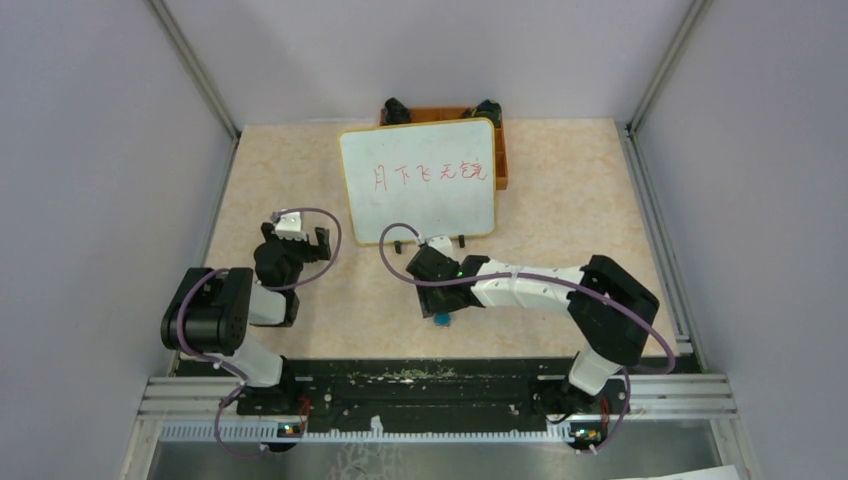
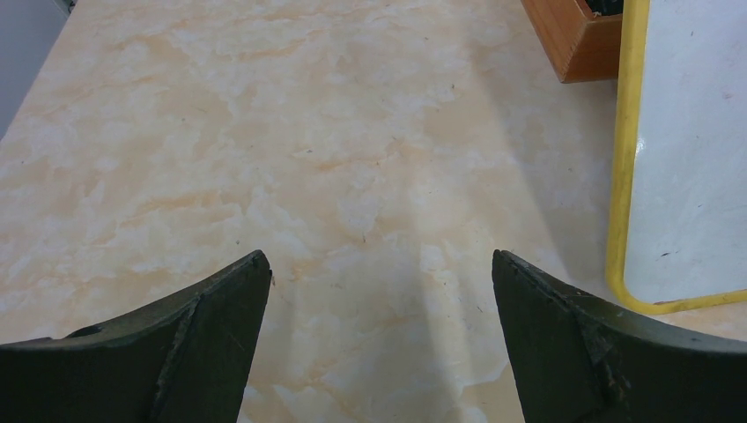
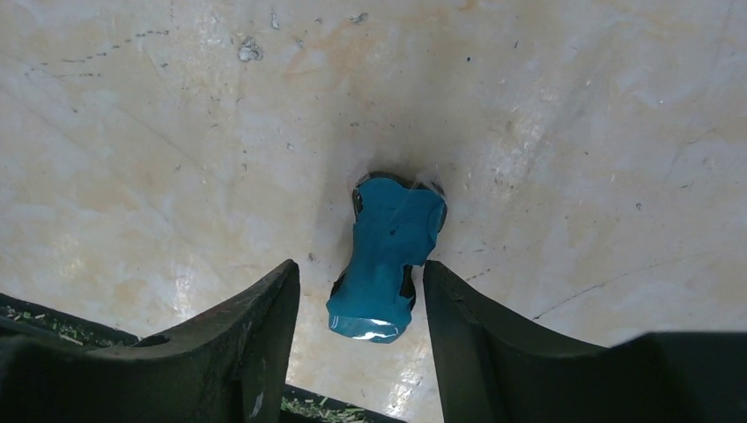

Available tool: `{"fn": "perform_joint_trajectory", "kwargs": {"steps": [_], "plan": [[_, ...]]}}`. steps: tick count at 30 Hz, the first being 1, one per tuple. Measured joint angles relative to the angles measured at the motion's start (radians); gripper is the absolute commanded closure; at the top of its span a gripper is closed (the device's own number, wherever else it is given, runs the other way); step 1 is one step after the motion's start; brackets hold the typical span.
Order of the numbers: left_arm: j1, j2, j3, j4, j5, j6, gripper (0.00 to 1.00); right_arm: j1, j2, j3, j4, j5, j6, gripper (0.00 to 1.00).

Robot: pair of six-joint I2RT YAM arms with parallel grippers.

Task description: Erase the whiteboard

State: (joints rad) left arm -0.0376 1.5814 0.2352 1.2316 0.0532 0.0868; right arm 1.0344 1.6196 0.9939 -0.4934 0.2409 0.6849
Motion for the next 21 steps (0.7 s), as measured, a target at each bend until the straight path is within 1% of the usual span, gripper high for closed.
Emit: {"fn": "perform_joint_trajectory", "kwargs": {"steps": [5, 12, 19, 21], "plan": [[0.0, 0.0, 0.0, 0.0, 0.0, 0.0, 0.0, 0.0, 0.018, -0.006, 0.007, -0.003, 0.005, 0.47], [0.0, 0.0, 0.0, 0.0, 0.0, 0.0, 0.0, 0.0, 0.02, -0.006, 0.011, -0.003, 0.014, 0.54], [0.0, 0.0, 0.0, 0.0, 0.0, 0.0, 0.0, 0.0, 0.063, -0.015, 0.027, -0.002, 0.019, 0.57], [0.0, 0.0, 0.0, 0.0, 0.0, 0.0, 0.0, 0.001, 0.063, -0.018, 0.032, 0.001, 0.019, 0.61]]}}
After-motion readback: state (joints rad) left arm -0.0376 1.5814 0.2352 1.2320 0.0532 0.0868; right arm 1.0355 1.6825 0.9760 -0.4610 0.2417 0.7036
